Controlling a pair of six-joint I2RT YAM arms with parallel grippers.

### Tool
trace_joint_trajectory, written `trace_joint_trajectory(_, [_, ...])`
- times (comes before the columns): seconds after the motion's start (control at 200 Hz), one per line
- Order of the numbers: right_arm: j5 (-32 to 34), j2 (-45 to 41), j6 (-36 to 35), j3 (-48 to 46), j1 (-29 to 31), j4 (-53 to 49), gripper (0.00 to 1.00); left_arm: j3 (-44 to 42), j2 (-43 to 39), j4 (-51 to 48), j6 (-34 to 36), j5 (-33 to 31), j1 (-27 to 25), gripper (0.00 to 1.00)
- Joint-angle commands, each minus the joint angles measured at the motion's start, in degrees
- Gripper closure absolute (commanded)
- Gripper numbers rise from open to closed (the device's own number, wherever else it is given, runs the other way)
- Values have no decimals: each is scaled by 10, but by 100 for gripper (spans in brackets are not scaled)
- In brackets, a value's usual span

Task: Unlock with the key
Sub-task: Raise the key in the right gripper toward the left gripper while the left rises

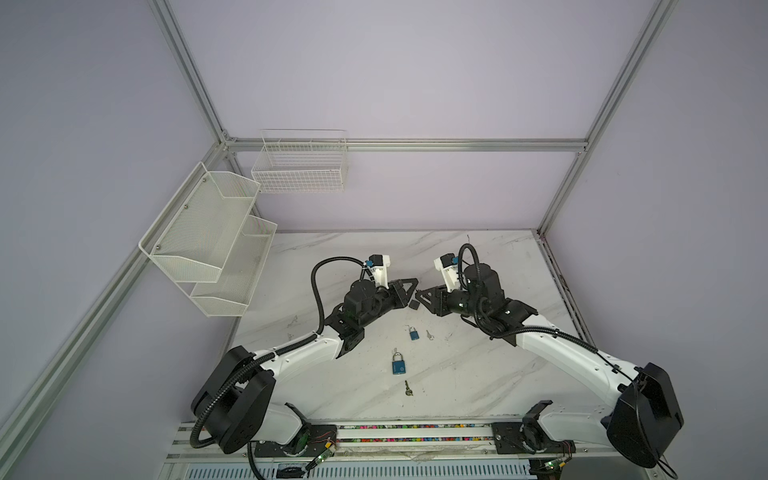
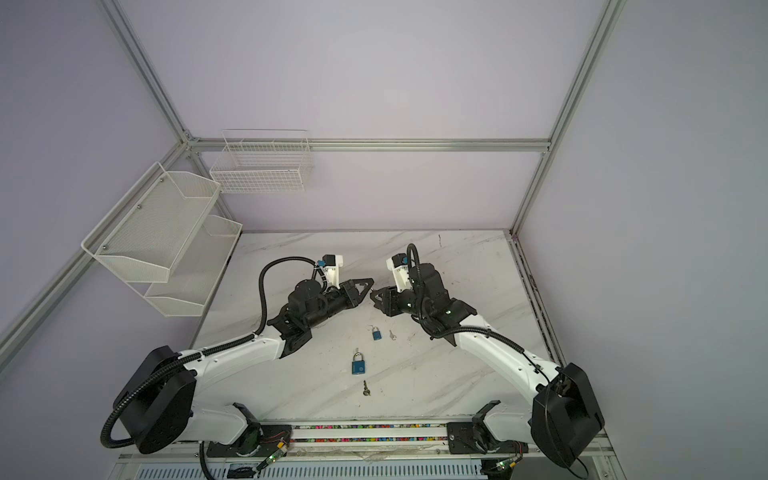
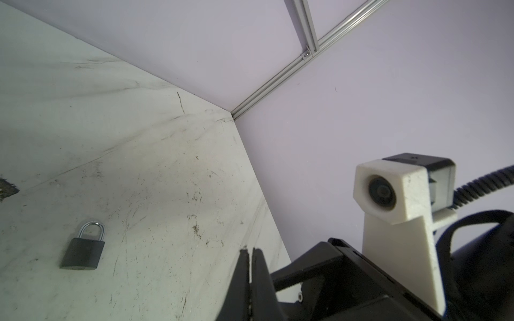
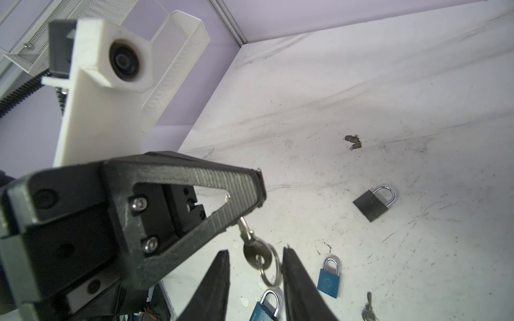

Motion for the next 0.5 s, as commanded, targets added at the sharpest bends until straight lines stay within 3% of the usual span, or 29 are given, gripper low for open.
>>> trace_joint_trajectory(0.0, [-67, -16, 10, -12, -27, 41, 61, 59, -14, 31, 43, 50, 9, 100])
trace_joint_trajectory(0.13, [-161, -35, 53, -53, -85, 122, 50, 72, -15, 31, 47, 89, 19, 100])
trace_joint_trajectory(0.245, [-223, -32, 73, -71, -107, 174, 50, 83, -13, 35, 53, 126, 27, 100])
trace_joint_trajectory(0.495, [-287, -37, 144, -112, -109, 310, 50, 113, 0, 37, 67, 180, 32, 100])
